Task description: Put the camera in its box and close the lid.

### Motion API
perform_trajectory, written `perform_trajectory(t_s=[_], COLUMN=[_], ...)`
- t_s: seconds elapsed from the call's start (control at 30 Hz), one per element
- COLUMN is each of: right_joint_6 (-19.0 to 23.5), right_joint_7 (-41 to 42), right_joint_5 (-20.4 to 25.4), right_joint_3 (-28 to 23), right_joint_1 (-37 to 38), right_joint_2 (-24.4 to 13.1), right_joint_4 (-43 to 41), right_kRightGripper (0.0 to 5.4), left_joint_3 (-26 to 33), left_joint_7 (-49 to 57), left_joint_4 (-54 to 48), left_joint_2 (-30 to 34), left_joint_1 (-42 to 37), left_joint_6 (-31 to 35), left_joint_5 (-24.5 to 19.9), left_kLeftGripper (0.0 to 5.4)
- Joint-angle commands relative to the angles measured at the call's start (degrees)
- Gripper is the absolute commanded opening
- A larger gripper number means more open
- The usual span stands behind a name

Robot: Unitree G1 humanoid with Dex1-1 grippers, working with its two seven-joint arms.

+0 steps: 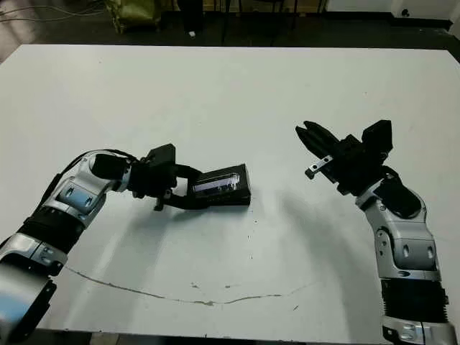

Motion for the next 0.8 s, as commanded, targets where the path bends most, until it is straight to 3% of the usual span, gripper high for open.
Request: perform_trajectory(t_s=[0.03, 0.5, 0.7, 0.8], right_joint_6=[1.3, 1.2, 0.7, 1.2], right_joint_7=[-0.7, -0.5, -0.5, -1.3], right_joint_5=[-0.6, -0.4, -0.6, -1.2], right_joint_3=[0.3, 0.2, 0.3, 0.4], right_joint_1=[1.2, 1.4, 1.4, 1.7], right_joint_2=[-0.3, -0.1, 0.0, -0.2], right_joint_4=[-0.4, -0.5, -0.3, -1.1], right_kRightGripper=[0.0, 0.0, 0.0, 0.0], left_joint_3=[-3.8, -9.3, -10.6, -10.4], left_joint_7=[2.5, 3.0, -0.2, -3.8], left_joint_4=[0.7, -1.1, 0.0, 1.1], left_joint_2=[-2.5, -2.4, -2.2, -1.7], left_joint_1=[0.5, -3.2, -4.3, -4.8], left_joint_6=[1.5, 4.7, 7.0, 6.1], left_joint_5=[4.2, 11.4, 10.9, 9.2], left_kLeftGripper=[2.21, 2.13, 2.11, 2.71])
